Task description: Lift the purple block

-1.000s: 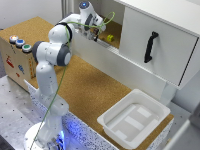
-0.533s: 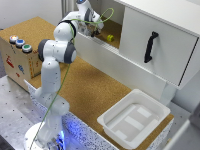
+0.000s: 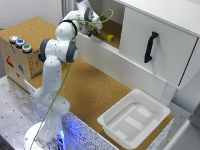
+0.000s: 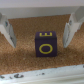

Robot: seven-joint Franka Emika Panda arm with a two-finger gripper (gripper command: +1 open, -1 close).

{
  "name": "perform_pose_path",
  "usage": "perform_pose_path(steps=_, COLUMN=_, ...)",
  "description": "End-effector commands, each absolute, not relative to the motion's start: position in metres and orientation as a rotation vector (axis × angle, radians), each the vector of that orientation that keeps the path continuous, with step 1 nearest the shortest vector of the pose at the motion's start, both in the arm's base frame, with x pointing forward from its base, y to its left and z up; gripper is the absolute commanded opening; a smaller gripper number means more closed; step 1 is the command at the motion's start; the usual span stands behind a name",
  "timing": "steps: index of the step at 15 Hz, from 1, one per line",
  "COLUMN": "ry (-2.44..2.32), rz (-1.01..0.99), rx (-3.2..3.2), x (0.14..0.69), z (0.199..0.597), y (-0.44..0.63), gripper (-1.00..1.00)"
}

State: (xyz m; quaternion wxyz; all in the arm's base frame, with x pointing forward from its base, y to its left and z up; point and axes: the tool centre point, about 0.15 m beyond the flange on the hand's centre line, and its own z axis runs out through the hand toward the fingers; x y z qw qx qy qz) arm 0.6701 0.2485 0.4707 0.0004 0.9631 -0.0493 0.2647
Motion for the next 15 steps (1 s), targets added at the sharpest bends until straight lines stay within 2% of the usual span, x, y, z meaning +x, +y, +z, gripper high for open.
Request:
perform_pose_path(steps=1, ry=-0.248, rz=0.707, rx=3.013, x=0.703, z=0.466, y=0.252, gripper=-1.00)
perform_pose_path(steps=8, ry=-0.304, rz=0.718, rx=2.983, x=0.716, z=0.458, y=0.232, gripper=-1.00)
perform_pose_path(steps=15, ry=-0.324, rz=0.822, rx=2.934, x=0.678, z=0.490, y=0.235, gripper=-1.00)
